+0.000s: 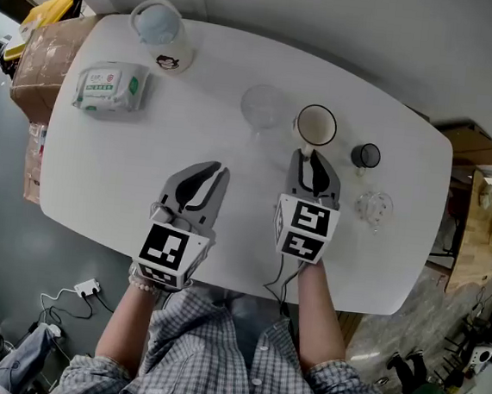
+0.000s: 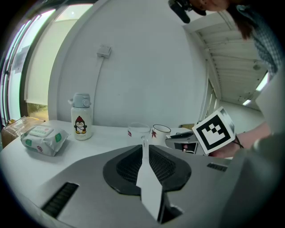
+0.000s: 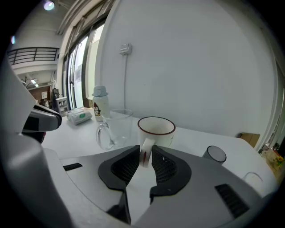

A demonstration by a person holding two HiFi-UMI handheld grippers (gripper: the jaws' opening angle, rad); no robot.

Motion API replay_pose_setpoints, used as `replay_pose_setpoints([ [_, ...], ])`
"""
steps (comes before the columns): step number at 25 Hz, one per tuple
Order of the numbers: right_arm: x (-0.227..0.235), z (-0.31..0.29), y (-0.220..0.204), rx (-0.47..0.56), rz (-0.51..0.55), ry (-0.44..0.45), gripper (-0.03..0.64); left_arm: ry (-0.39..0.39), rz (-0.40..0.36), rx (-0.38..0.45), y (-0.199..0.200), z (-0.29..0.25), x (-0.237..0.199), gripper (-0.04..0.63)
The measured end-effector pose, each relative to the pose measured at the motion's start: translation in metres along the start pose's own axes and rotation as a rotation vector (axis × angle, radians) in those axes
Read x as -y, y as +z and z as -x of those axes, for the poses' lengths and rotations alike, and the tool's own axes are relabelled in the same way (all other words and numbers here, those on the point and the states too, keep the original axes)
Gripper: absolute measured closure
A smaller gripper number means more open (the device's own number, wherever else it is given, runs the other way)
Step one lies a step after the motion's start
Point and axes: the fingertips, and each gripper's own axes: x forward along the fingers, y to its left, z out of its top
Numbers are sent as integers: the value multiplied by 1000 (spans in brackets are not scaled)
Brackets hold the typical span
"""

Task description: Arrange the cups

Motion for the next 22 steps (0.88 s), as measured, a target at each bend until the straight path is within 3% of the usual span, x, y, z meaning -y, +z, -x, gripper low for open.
replay_pose_setpoints([
  [15,-20,2,2,25,-42,136,523,-19,-5,-4,-1,-6,4,544],
  [22,-23,4,1,16,21,156,523,-20,-5,-6,-1,-9,5,545],
])
